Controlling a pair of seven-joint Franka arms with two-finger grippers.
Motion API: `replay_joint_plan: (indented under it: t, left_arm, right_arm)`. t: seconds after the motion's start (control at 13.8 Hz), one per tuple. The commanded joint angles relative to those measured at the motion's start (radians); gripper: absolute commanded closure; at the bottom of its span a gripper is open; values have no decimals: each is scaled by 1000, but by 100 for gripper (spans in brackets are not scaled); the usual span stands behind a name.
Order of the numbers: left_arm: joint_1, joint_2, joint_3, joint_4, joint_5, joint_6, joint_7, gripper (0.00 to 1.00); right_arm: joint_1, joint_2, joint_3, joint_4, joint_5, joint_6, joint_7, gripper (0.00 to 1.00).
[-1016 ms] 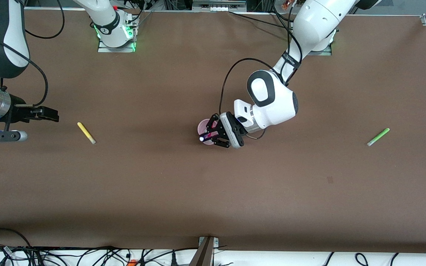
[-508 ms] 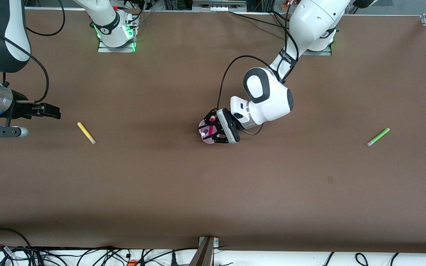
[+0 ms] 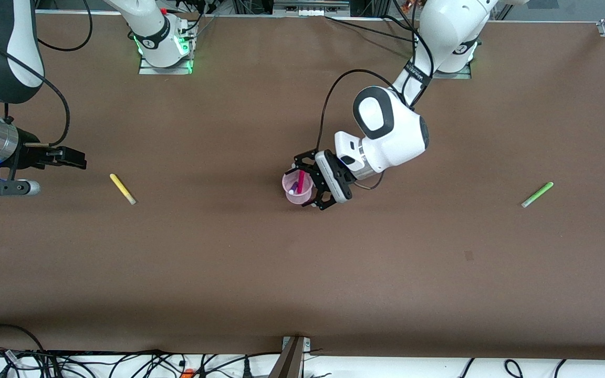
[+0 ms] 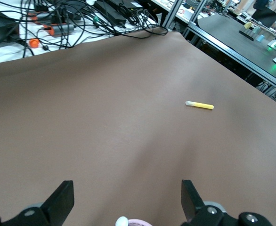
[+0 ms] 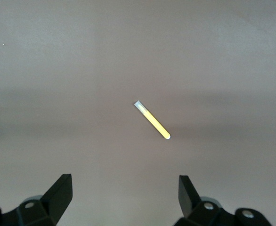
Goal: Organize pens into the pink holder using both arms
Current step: 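Lower the blue marker into the pink cup and open the left gripper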
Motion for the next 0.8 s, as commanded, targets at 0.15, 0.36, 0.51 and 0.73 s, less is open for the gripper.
replay_joint_plan:
  t: [0.15,0.36,0.51,0.73]
  left_arm:
    - [24,7,23,81,141,-52,-8,0]
    - [100,5,26,98,262,-212,-14,0]
    - [147,-2,35,107,360,-310,-15,0]
    - [235,-1,45,208,517,-567,-99,0]
  right_arm:
    - [5,-23,-2,-29,18,17,11,1]
    - [4,-23,-2,-29,18,16,11,1]
    - [4,-25,-2,-29,18,16,9,1]
    - [4,-25,-3,-29,18,16,4,1]
